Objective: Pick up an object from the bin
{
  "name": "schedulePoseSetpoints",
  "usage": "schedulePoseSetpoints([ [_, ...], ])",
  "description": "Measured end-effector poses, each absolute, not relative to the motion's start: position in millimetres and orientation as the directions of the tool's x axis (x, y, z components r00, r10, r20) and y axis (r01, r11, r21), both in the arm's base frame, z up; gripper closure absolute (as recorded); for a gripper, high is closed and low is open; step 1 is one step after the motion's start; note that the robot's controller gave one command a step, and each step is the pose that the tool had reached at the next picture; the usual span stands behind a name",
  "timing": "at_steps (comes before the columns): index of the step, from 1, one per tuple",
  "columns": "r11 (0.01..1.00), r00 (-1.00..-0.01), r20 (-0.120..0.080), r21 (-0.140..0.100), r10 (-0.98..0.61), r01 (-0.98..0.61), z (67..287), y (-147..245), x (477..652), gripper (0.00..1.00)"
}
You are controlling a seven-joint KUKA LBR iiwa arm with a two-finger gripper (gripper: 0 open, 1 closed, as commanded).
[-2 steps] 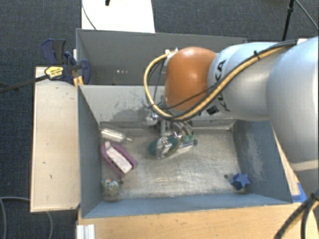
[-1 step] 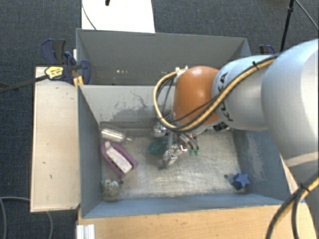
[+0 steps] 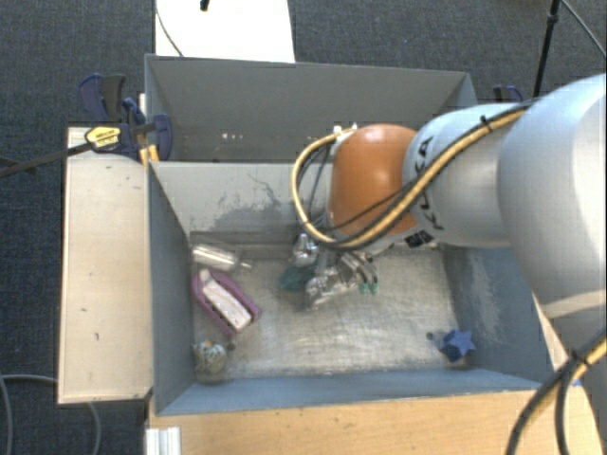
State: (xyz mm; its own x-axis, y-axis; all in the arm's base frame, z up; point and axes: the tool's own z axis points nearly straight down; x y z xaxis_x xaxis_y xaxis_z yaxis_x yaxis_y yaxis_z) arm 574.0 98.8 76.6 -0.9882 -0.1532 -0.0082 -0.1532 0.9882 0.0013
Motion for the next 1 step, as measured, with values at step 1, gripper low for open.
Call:
schedulePoseSetpoints([
  [1, 0.991, -0.991, -0.011, 0.001, -0.134, -0.134, 218.3, 95.0, 573.0, 1.0],
])
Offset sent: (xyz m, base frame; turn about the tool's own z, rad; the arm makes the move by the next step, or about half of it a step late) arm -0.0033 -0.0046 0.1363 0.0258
